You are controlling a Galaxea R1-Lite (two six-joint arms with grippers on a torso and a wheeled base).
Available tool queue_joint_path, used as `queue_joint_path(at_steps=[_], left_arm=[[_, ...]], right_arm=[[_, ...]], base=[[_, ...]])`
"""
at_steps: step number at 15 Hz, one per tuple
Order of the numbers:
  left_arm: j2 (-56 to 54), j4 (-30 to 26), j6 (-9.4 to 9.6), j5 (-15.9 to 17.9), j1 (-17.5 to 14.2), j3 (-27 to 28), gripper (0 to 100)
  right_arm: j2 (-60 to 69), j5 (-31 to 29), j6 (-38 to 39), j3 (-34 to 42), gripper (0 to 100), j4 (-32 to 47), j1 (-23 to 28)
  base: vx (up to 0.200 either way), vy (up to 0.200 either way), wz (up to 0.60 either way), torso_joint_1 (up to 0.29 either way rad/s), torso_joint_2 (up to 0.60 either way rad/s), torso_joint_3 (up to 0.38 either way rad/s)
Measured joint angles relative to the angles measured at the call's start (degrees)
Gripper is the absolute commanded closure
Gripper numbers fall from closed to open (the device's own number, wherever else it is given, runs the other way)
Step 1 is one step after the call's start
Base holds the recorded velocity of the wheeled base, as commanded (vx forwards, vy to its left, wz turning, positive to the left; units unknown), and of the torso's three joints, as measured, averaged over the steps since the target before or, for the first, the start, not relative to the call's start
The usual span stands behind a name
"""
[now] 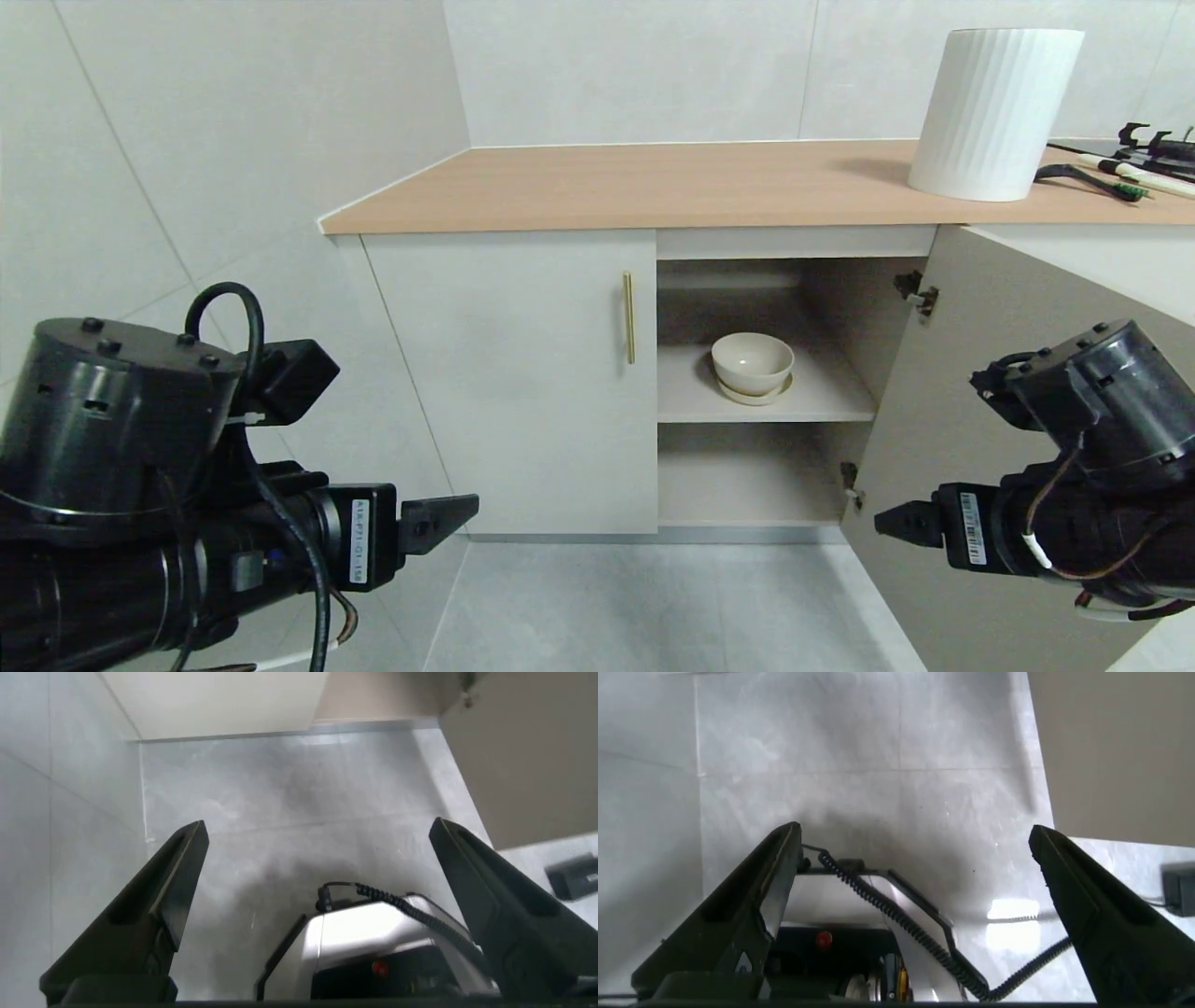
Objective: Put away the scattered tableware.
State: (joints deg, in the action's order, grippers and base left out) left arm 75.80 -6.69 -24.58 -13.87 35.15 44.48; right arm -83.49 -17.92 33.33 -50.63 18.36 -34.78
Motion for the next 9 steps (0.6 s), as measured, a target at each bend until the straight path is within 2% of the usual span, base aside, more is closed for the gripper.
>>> queue_joint_path(at_steps=[5, 9], left_arm=[[0.00, 0.02, 0.04, -0.02, 0.00, 0.00, 0], [0.00, -0.04, 0.06, -0.02, 0.00, 0.00, 0]], right_arm=[[2.60, -0.20, -0.16, 0.07, 0, 0.02, -0.33], [8.03, -0.90, -2.55, -0.78, 0, 0.20, -0.37]], base=[[0.000, 0.000, 0.00, 0.000, 0.00, 0.000], [0.000, -0.200, 0.00, 0.002, 0.00, 0.001]])
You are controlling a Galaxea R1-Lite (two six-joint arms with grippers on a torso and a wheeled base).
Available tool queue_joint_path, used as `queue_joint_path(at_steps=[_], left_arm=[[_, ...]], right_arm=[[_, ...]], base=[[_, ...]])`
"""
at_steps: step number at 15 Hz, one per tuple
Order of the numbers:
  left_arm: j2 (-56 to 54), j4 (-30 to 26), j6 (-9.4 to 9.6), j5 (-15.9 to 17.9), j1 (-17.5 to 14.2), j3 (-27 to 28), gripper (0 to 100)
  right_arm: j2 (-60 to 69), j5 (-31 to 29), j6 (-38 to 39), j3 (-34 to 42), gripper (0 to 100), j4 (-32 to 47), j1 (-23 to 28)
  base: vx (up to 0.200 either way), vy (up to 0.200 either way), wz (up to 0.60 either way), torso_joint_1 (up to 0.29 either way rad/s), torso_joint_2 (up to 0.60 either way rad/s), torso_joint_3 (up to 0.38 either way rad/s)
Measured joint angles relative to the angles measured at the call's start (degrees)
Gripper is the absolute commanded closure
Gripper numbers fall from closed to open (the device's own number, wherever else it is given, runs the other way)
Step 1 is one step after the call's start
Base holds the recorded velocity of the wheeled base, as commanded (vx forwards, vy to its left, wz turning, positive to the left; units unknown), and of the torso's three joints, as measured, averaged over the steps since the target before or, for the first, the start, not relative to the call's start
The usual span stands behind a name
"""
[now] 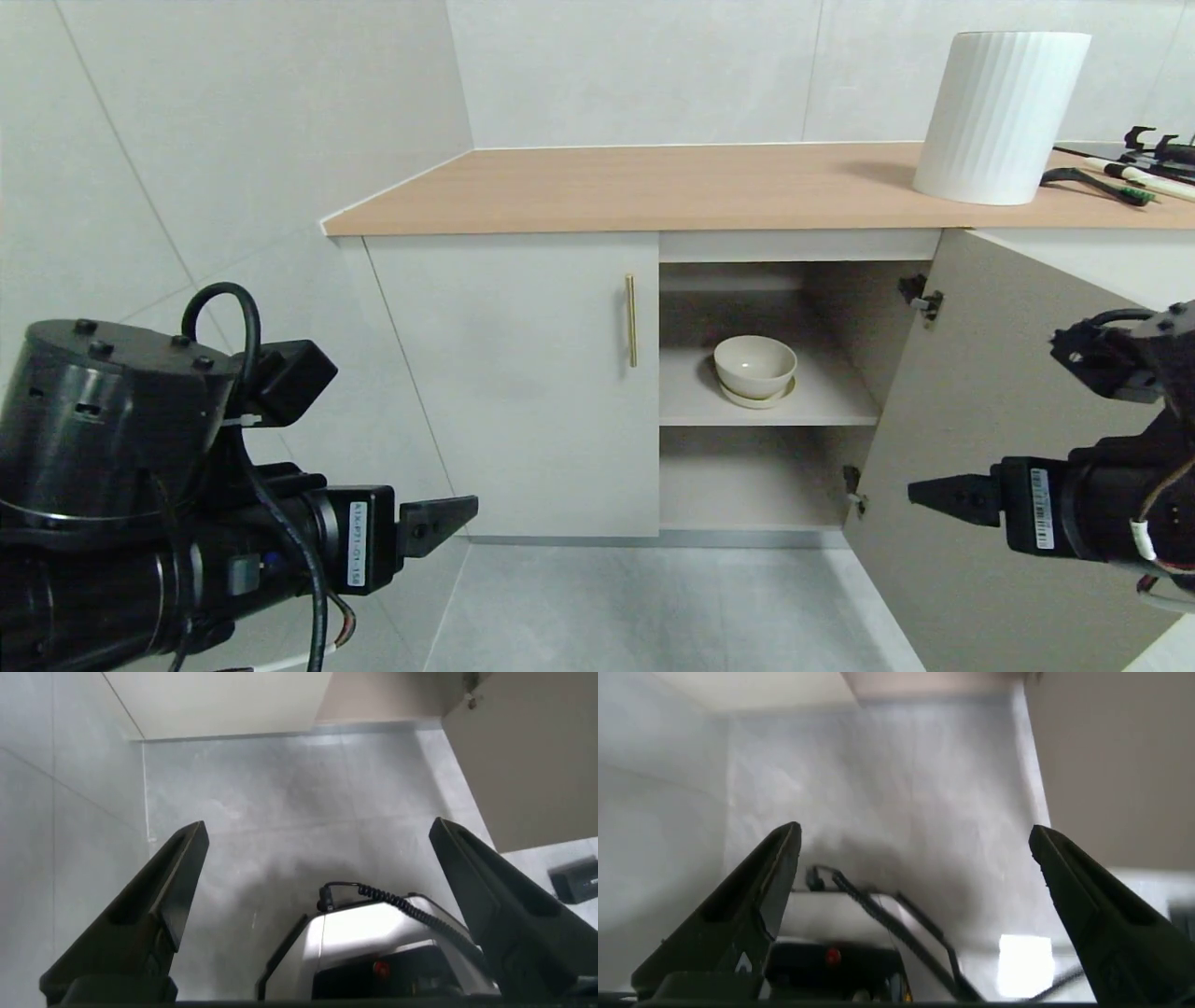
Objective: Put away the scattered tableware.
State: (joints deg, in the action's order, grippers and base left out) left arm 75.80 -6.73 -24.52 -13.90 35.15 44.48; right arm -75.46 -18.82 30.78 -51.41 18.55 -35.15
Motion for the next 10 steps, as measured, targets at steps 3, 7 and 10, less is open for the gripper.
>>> queue_joint_path(at_steps=[3, 7, 10], left_arm=[[0.02, 0.11, 0.02, 0.07, 0.11, -0.02, 0], [0.02, 0.06, 0.02, 0.02, 0.00, -0.06, 0], [0.13, 0.04, 0.02, 0.13, 0.02, -0.17, 0]], right_arm=[[4.05, -1.23, -1.12, -0.99, 0, 0.33, 0.06], [8.92, -1.07, -2.56, -1.68, 0, 0.02, 0.01], [15.26, 0.00, -3.90, -3.19, 0, -1.27, 0.04]], base=[[0.000, -0.200, 0.00, 0.009, 0.00, -0.002], [0.000, -0.100, 0.00, 0.001, 0.00, 0.001], [0.000, 0.000, 0.00, 0.000, 0.00, 0.000]])
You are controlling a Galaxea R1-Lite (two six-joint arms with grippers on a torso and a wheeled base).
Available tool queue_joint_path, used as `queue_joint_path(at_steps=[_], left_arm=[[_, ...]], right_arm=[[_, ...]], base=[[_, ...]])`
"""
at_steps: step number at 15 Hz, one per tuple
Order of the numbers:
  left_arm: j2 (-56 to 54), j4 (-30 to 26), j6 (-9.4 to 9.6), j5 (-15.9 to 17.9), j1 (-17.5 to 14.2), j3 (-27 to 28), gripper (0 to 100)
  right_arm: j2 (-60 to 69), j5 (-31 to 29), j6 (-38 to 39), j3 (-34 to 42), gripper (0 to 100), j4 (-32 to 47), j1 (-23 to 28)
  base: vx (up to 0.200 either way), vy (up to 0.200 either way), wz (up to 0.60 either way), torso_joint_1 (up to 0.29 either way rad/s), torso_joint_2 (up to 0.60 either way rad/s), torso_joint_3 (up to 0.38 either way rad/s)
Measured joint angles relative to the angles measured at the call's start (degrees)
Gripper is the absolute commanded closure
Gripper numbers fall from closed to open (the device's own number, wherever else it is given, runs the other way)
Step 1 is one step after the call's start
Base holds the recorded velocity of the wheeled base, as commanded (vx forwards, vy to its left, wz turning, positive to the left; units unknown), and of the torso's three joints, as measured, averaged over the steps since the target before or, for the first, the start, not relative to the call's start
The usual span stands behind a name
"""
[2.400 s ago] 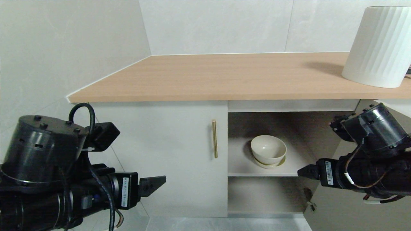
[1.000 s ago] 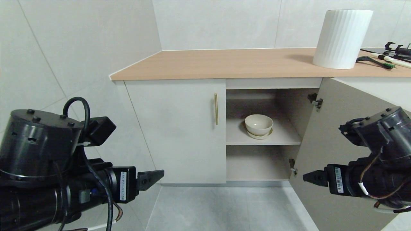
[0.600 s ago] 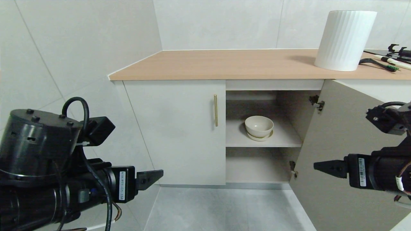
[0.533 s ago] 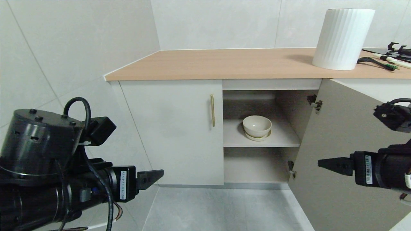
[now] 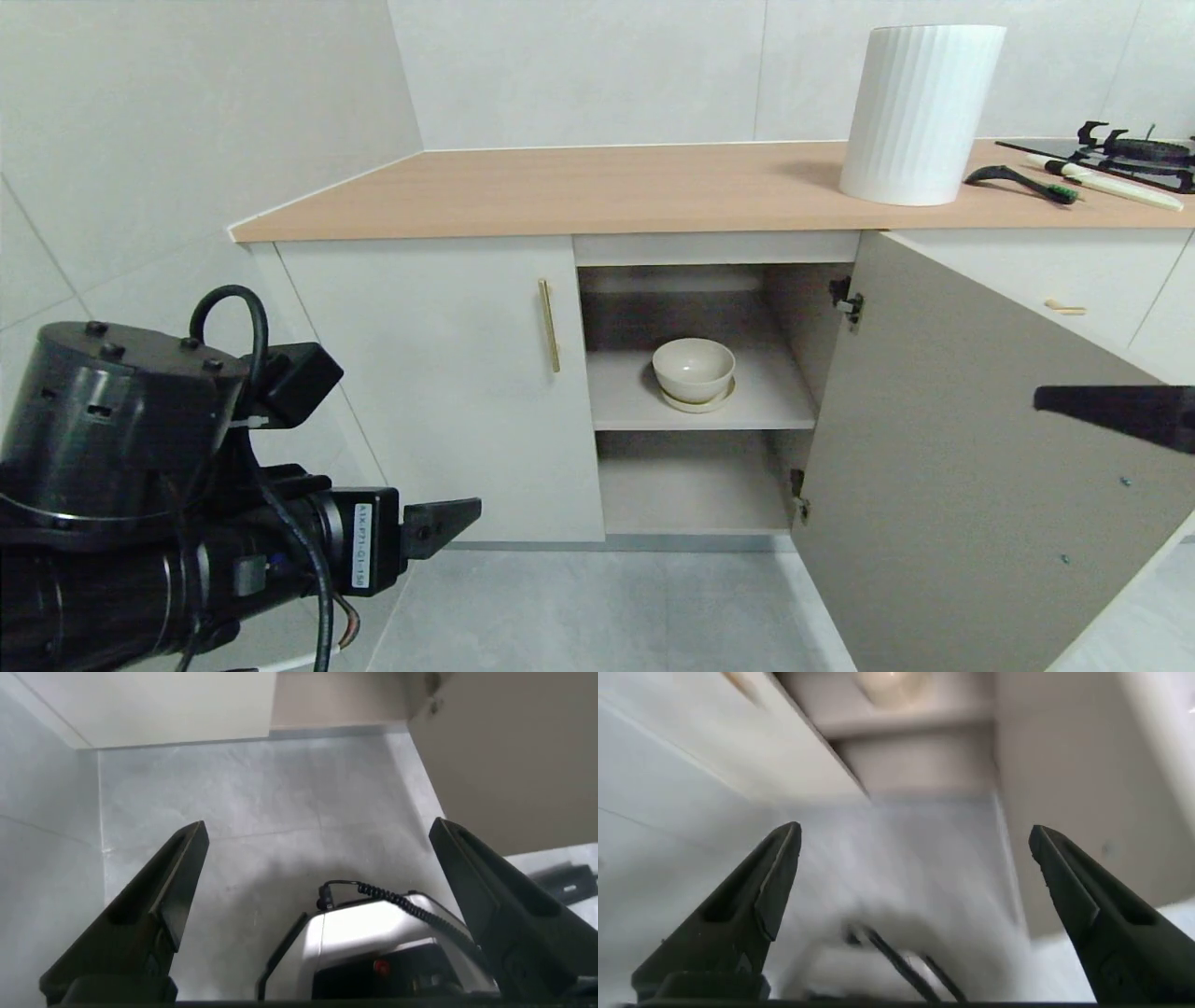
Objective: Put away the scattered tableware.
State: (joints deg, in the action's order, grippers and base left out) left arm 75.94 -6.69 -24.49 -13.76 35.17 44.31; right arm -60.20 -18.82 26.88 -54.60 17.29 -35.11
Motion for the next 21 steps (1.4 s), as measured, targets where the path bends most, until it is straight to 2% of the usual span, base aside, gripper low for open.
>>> queue_joint_path(at_steps=[2, 6, 9, 11, 12, 15, 18, 21], left_arm=[[0.00, -0.04, 0.00, 0.00, -0.02, -0.07, 0], [-0.05, 0.00, 0.00, -0.02, -0.06, -0.02, 0], [-0.02, -0.01, -0.02, 0.00, -0.02, 0.00, 0], [-0.02, -0.01, -0.02, 0.00, -0.02, 0.00, 0], [-0.02, 0.00, -0.02, 0.00, 0.00, 0.00, 0], [-0.02, 0.00, -0.02, 0.00, -0.02, -0.07, 0], [-0.02, -0.01, 0.00, -0.02, -0.02, -0.09, 0], [0.00, 0.02, 0.00, -0.02, -0.02, -0.11, 0]], right_arm=[[4.22, 0.57, -2.17, -0.57, 0, -3.00, 0.50], [8.17, 0.33, -4.28, -1.84, 0, -3.30, 3.78], [7.39, 0.30, -5.91, -3.66, 0, -1.77, 13.75], [4.06, 1.01, -6.57, -4.24, 0, -1.28, 22.16], [1.52, 2.35, -6.77, -4.35, 0, -1.11, 26.38], [-5.21, 7.34, -6.96, -4.40, 0, -0.95, 34.76], [-9.23, 8.23, -7.09, -4.38, 0, -0.34, 37.43], [-10.52, 15.32, -7.03, -4.63, 0, 2.50, 37.78]], base=[[0.000, 0.000, 0.00, 0.000, 0.00, 0.000], [0.000, 0.000, 0.00, 0.000, 0.00, 0.000], [0.000, 0.000, 0.00, 0.000, 0.00, 0.000], [0.000, 0.000, 0.00, 0.000, 0.00, 0.000], [0.000, 0.000, 0.00, 0.000, 0.00, 0.000], [0.000, 0.000, 0.00, 0.000, 0.00, 0.000], [0.000, 0.000, 0.00, 0.000, 0.00, 0.000], [0.000, 0.000, 0.00, 0.000, 0.00, 0.000]])
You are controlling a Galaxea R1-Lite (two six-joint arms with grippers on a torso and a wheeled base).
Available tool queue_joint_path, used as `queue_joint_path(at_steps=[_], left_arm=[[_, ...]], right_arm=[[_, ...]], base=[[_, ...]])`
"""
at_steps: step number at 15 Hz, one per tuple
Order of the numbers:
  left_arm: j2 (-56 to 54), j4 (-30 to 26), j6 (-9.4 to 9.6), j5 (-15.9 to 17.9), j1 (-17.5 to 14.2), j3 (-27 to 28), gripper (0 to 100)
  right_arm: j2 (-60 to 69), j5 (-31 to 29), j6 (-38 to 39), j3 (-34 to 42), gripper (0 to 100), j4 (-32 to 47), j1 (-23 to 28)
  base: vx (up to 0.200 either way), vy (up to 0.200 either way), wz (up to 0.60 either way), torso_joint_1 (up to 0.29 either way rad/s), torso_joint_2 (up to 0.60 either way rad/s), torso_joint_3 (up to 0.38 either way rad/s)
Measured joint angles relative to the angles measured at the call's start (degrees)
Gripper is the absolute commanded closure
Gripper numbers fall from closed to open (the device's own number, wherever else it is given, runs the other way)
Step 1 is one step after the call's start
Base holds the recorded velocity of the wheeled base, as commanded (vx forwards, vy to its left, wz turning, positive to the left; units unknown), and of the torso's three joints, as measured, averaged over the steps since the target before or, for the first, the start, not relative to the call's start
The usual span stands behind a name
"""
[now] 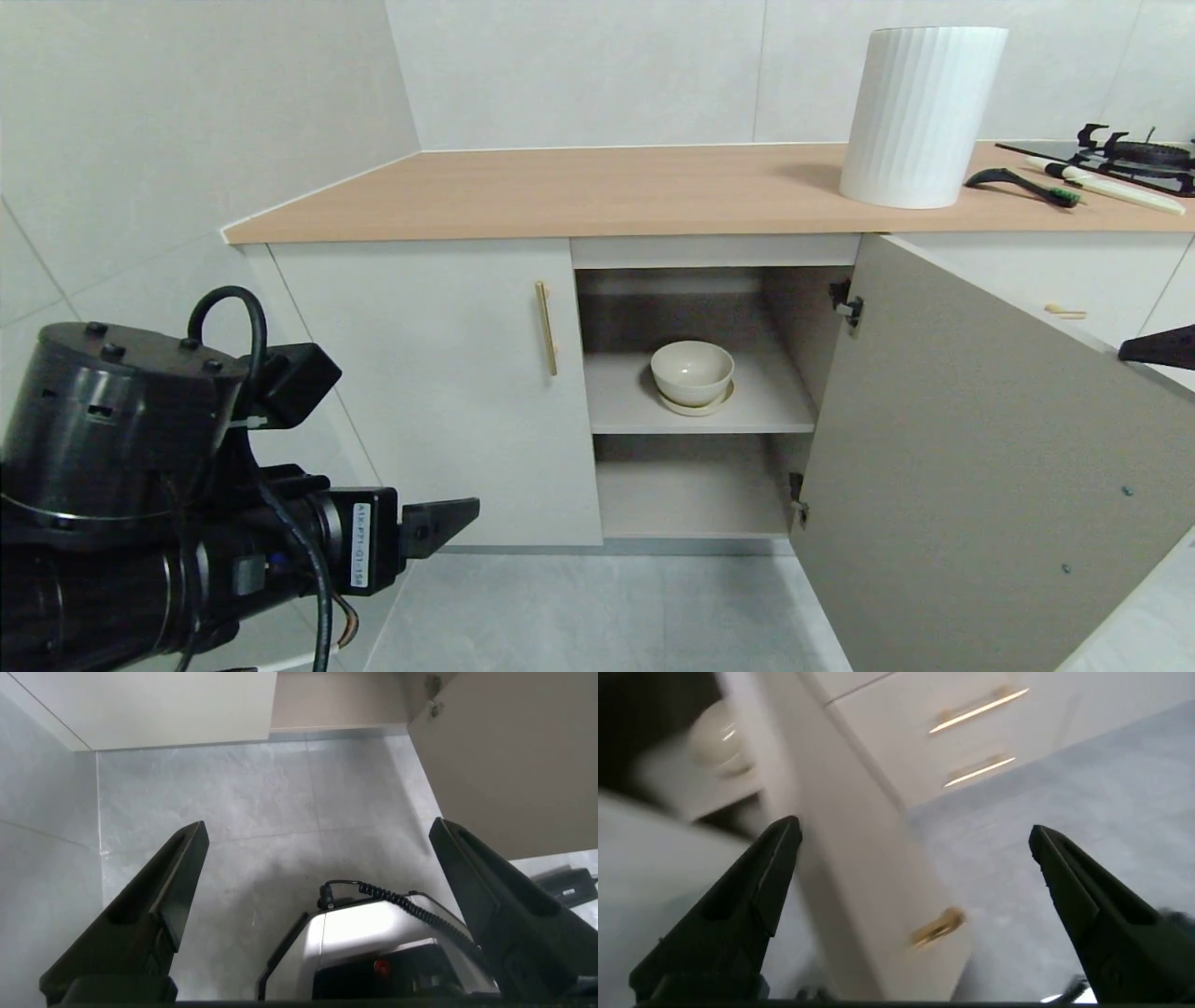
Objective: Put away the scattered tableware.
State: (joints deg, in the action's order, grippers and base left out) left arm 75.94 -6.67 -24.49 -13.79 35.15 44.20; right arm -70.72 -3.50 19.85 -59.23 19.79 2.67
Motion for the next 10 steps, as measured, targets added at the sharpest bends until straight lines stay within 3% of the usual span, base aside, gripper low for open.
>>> queue_joint_path(at_steps=[10], left_arm=[[-0.05, 0.00, -0.02, 0.00, 0.00, 0.02, 0]], right_arm=[[2.65, 6.91, 0.38, -0.11, 0, 0.29, -1.33]], base=[[0.000, 0.000, 0.00, 0.000, 0.00, 0.000]])
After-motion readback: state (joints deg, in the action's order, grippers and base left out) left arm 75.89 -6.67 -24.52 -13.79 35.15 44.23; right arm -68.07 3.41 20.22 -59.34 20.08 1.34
